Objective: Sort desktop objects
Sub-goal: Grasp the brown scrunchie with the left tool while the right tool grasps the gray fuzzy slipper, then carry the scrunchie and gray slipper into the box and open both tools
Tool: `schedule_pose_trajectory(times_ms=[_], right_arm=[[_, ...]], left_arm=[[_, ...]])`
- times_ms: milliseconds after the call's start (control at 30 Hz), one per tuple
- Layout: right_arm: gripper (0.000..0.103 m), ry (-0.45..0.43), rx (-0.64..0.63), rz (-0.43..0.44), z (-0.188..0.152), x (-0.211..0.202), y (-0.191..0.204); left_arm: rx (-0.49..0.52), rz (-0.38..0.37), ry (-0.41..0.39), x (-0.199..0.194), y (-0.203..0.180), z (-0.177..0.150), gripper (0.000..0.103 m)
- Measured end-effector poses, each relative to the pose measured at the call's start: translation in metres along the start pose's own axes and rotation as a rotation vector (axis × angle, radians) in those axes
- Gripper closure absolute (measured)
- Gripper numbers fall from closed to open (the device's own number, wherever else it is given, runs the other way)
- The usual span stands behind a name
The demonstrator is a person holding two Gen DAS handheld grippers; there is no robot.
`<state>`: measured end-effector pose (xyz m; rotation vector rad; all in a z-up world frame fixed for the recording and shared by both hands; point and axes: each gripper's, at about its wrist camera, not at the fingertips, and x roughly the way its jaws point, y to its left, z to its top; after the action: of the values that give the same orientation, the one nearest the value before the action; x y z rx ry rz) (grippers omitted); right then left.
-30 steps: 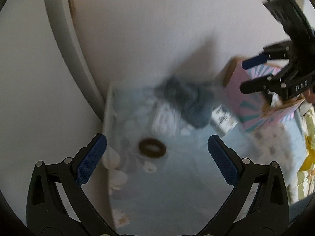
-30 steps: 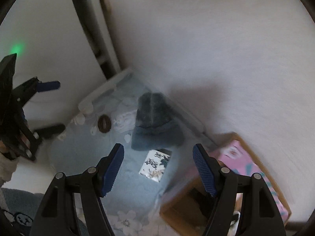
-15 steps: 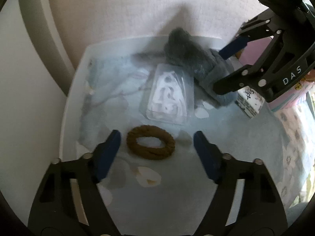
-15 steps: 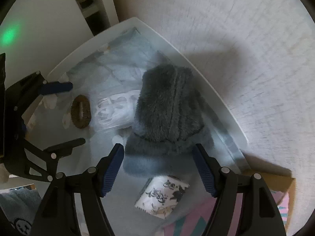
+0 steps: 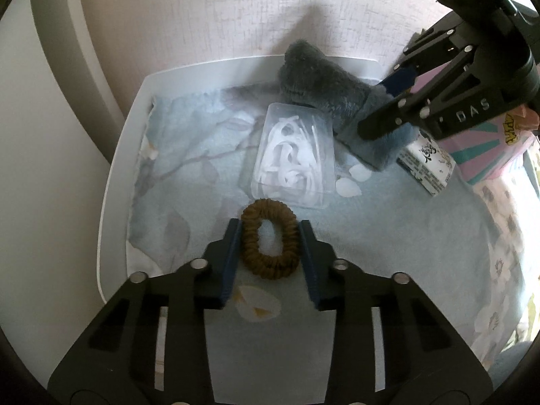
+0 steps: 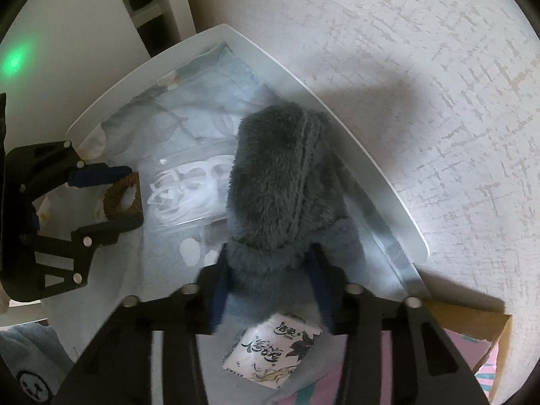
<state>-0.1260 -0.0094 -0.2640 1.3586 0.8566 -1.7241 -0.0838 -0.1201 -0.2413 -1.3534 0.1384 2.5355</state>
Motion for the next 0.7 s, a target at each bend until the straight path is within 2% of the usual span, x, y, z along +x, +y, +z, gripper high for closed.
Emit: schedule_pose_trajectory(times_ms=[67, 167, 600, 700], right_arm=[[0.080, -0.002, 0.007, 0.008, -0.002, -0.002, -0.001], [0.083, -0.011, 0.016, 0.012, -0.006, -0.004, -0.002], [0.085, -0.068, 0.016, -0.014, -0.024, -0.031, 0.008], [0.085, -0.083, 0.020, -0.009, -0.029, -0.041, 0.010]], left_arm=[[-0.002, -0.003, -0.003, -0.001, 0.000, -0.001, 0.082], [-0.010, -0.012, -0.005, -0.004, -0.001, -0.003, 0.086], [-0.015, -0.041, -0.039, -0.030, -0.006, -0.004, 0.087], [-0.018, -0.041, -0.050, -0.040, -0.010, 0.004, 0.087]])
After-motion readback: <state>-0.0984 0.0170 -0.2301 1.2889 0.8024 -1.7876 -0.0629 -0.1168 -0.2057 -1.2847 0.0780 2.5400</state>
